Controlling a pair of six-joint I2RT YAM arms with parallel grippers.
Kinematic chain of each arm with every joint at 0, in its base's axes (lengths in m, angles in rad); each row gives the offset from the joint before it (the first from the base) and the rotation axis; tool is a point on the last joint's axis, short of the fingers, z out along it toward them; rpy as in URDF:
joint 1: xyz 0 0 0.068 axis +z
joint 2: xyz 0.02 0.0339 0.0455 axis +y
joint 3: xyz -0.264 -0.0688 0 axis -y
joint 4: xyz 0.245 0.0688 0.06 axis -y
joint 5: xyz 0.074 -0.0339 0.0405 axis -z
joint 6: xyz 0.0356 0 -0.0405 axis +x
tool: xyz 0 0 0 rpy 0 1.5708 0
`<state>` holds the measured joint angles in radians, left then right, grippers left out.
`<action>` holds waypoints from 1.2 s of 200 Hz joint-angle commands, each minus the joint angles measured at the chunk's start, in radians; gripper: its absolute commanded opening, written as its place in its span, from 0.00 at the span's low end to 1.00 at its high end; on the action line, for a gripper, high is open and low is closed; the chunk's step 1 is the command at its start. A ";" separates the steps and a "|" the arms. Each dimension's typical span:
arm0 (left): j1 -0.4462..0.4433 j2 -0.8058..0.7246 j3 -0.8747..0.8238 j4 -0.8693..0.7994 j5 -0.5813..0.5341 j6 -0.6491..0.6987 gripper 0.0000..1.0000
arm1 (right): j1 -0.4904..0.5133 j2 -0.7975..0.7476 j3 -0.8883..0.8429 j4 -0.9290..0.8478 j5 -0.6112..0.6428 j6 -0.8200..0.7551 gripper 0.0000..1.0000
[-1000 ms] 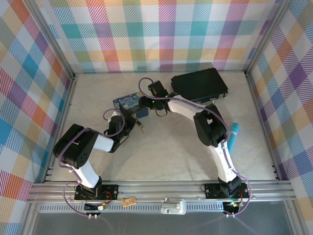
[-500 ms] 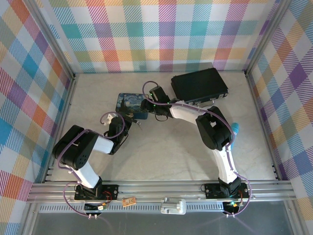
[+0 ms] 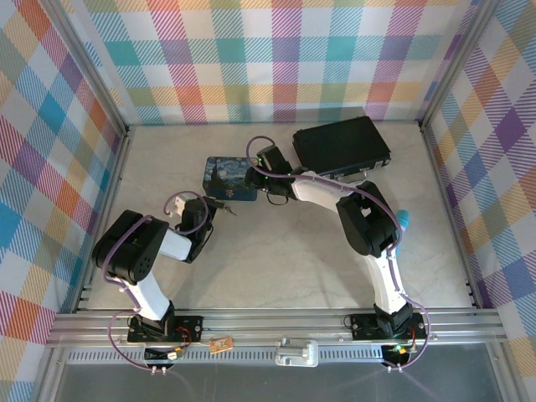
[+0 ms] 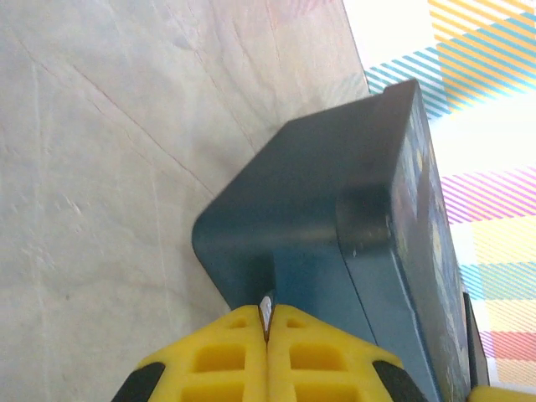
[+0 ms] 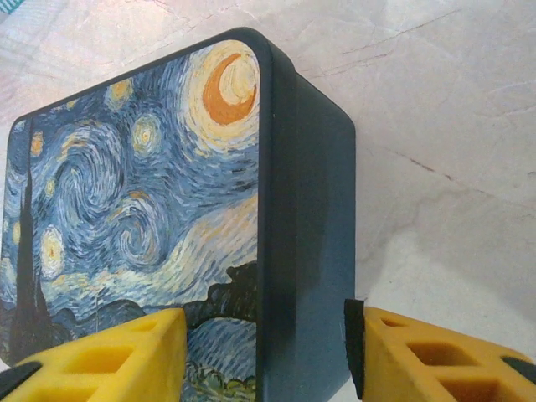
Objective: Unlock a padlock with a key
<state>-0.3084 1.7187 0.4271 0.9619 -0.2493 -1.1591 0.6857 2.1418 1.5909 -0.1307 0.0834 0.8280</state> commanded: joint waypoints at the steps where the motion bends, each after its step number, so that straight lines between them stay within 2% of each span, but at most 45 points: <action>1: 0.027 -0.070 -0.009 -0.028 0.036 0.038 0.00 | -0.012 -0.014 0.043 -0.085 0.009 -0.055 0.54; 41: 0.028 -0.321 0.033 -0.382 0.165 0.182 0.00 | -0.012 -0.109 0.059 -0.119 -0.034 -0.216 0.71; 73: 0.012 -0.532 0.090 -0.753 0.242 0.333 0.00 | -0.012 -0.225 -0.006 -0.213 0.026 -0.359 0.77; 99: -0.040 -0.648 0.115 -0.956 0.257 0.405 0.00 | -0.015 -0.352 -0.150 -0.238 0.126 -0.439 0.82; 121: -0.127 -0.695 0.139 -1.059 0.228 0.428 0.00 | -0.032 -0.469 -0.292 -0.253 0.172 -0.454 0.85; 146: -0.260 -0.655 0.182 -1.083 0.167 0.439 0.00 | -0.058 -0.590 -0.440 -0.272 0.196 -0.469 0.90; 177: -0.403 -0.522 0.239 -1.026 0.111 0.434 0.00 | -0.088 -0.713 -0.576 -0.308 0.232 -0.469 0.93; 215: -0.521 -0.329 0.334 -0.982 0.060 0.432 0.00 | -0.128 -0.837 -0.688 -0.301 0.249 -0.477 0.95; 240: -0.542 -0.235 0.367 -0.942 0.039 0.417 0.00 | -0.169 -0.903 -0.748 -0.271 0.256 -0.498 0.97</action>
<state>-0.8299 1.4258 0.7448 -0.0425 -0.1528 -0.7399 0.5480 1.2957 0.8879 -0.4263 0.3126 0.3630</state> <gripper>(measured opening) 0.045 0.960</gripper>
